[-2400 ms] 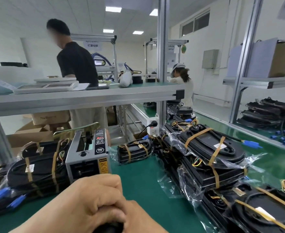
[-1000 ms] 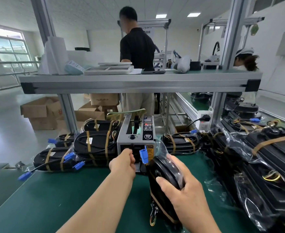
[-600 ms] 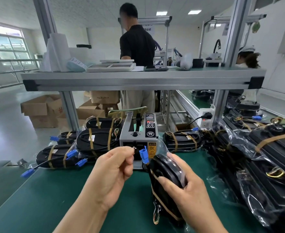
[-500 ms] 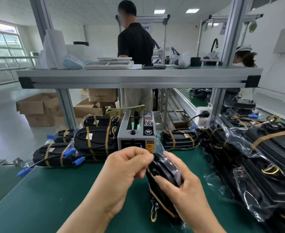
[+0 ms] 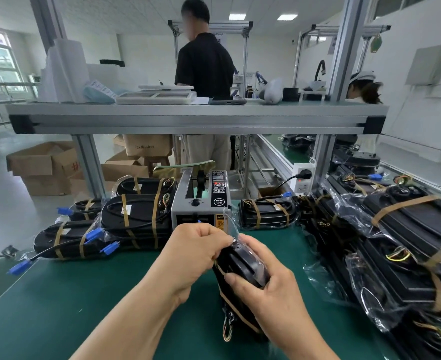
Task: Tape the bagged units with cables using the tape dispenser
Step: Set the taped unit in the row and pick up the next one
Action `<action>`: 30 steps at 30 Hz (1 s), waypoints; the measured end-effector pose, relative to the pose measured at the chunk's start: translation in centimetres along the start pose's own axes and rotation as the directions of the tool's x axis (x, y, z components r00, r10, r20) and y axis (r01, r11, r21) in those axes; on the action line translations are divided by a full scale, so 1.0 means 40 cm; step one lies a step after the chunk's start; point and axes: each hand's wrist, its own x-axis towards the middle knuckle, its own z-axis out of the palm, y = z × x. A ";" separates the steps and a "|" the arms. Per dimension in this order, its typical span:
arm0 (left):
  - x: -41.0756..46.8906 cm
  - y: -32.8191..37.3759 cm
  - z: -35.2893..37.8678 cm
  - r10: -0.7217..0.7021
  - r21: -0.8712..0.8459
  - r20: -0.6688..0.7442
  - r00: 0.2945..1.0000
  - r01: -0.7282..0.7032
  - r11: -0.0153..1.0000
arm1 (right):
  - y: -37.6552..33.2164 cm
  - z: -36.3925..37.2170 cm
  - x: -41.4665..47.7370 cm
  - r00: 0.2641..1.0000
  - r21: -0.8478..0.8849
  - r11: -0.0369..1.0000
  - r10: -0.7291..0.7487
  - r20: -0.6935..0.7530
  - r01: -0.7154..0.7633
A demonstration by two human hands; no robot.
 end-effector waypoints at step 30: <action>-0.011 -0.014 0.009 0.091 0.128 -0.091 0.992 -0.079 0.989 | 0.002 0.004 -0.001 1.000 0.010 1.000 -0.027 -0.004 0.027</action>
